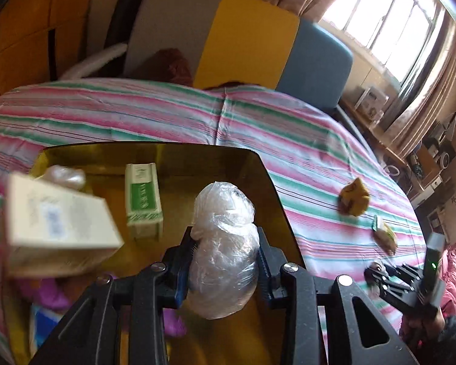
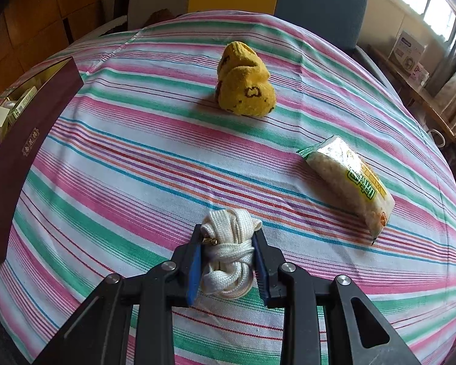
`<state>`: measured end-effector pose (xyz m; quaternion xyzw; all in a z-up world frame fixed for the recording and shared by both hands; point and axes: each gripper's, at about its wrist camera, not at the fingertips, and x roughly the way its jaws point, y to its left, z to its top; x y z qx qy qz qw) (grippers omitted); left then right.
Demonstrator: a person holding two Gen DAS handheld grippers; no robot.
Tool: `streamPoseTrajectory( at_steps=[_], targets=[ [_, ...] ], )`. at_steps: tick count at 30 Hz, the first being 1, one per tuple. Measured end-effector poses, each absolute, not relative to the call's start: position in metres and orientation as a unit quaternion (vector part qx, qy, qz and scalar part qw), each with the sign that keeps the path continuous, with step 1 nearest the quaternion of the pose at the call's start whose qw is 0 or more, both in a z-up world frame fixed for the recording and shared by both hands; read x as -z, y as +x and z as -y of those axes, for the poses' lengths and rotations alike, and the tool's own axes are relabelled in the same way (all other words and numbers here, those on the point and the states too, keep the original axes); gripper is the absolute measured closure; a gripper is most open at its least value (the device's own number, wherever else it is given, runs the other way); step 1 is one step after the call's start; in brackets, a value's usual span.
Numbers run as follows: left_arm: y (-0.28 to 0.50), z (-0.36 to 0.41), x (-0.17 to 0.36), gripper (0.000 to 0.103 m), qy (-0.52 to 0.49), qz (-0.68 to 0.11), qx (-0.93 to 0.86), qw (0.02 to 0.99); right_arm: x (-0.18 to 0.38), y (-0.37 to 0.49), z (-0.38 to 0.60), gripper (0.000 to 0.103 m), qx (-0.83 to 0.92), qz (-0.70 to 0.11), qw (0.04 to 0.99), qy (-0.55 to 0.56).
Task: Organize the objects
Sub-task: 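Carry the plastic bag over the gold tray with the left gripper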
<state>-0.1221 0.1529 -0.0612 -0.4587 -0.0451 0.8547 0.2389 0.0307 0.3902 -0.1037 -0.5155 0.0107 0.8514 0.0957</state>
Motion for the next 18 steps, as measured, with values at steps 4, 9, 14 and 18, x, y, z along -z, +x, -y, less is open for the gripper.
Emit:
streamPoseTrajectory(
  at_steps=[4,9,14,18],
  targets=[
    [-0.152,-0.164,0.077,0.067,-0.476,0.037,-0.851,0.217,0.103,0.030,-0.391,0.071,-0.851,-0.009,0.095,-0.516],
    [-0.171,-0.169,0.091,0.061,-0.490,0.012,-0.850,0.190,0.104,0.029,-0.392,0.071,-0.852,-0.010,0.094,-0.515],
    [-0.162,-0.165,0.086,0.059,-0.475,0.005,-0.858,0.196,0.104,0.027,-0.392,0.071,-0.853,-0.009,0.094,-0.513],
    [-0.138,-0.162,0.069,0.059,-0.445,-0.021,-0.873,0.198,0.104,0.027,-0.391,0.071,-0.854,-0.006,0.095,-0.512]
  ],
)
